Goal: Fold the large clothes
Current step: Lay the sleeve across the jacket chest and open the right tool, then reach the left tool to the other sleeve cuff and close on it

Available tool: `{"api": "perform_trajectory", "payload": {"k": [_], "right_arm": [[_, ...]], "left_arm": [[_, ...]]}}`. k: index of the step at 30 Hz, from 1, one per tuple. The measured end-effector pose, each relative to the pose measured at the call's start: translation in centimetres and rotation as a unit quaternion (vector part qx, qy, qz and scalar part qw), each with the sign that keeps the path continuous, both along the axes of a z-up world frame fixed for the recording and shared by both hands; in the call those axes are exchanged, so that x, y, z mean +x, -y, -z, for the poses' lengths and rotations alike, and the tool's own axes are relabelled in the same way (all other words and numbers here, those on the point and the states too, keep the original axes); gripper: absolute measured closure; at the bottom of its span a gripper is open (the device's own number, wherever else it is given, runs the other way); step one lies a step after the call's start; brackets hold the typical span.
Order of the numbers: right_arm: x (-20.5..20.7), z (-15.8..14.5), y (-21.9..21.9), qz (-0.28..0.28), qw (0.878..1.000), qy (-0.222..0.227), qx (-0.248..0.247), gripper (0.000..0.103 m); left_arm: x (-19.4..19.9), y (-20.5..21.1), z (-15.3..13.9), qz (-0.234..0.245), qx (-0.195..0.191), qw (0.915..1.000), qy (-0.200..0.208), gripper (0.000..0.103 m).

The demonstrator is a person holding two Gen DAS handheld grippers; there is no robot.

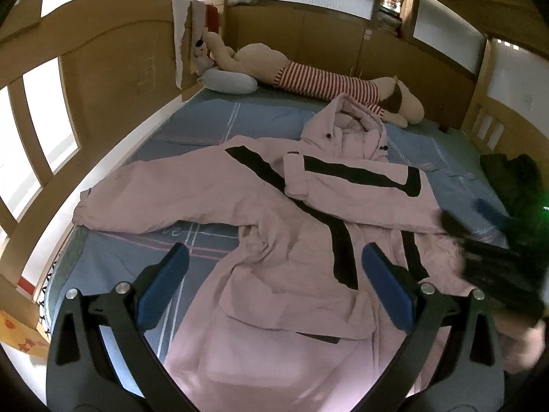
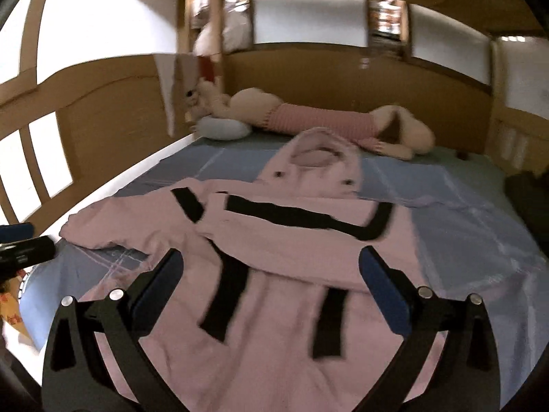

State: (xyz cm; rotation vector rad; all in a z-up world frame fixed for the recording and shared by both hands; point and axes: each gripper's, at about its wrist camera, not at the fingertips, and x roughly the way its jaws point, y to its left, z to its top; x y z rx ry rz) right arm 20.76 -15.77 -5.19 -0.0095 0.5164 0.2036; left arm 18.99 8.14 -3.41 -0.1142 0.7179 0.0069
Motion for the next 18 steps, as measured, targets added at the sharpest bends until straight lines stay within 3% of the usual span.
{"api": "perform_trajectory", "payload": {"k": [4, 8, 11, 14, 18], "right_arm": [[-3.7, 0.0, 3.8, 0.016, 1.000, 0.012, -0.015, 0.001], [-6.3, 0.7, 7.7, 0.035, 0.999, 0.008, 0.017, 0.001], [-6.3, 1.5, 8.8, 0.030, 0.999, -0.009, 0.024, 0.001], [-6.5, 1.6, 9.1, 0.031, 1.000, -0.002, 0.003, 0.001], [-7.1, 1.0, 9.6, 0.022, 0.999, 0.006, 0.023, 0.001]], "left_arm": [[0.2, 1.7, 0.6, 0.003, 0.015, 0.9999, 0.001, 0.002], [0.3, 3.3, 0.8, 0.013, 0.033, 0.9994, 0.002, 0.002], [0.4, 4.0, 1.0, 0.017, 0.040, 0.9991, 0.002, 0.002], [0.4, 4.6, 1.4, 0.021, 0.052, 0.9984, 0.001, 0.002], [0.8, 4.7, 2.2, 0.011, 0.062, 0.9980, -0.009, 0.002]]}}
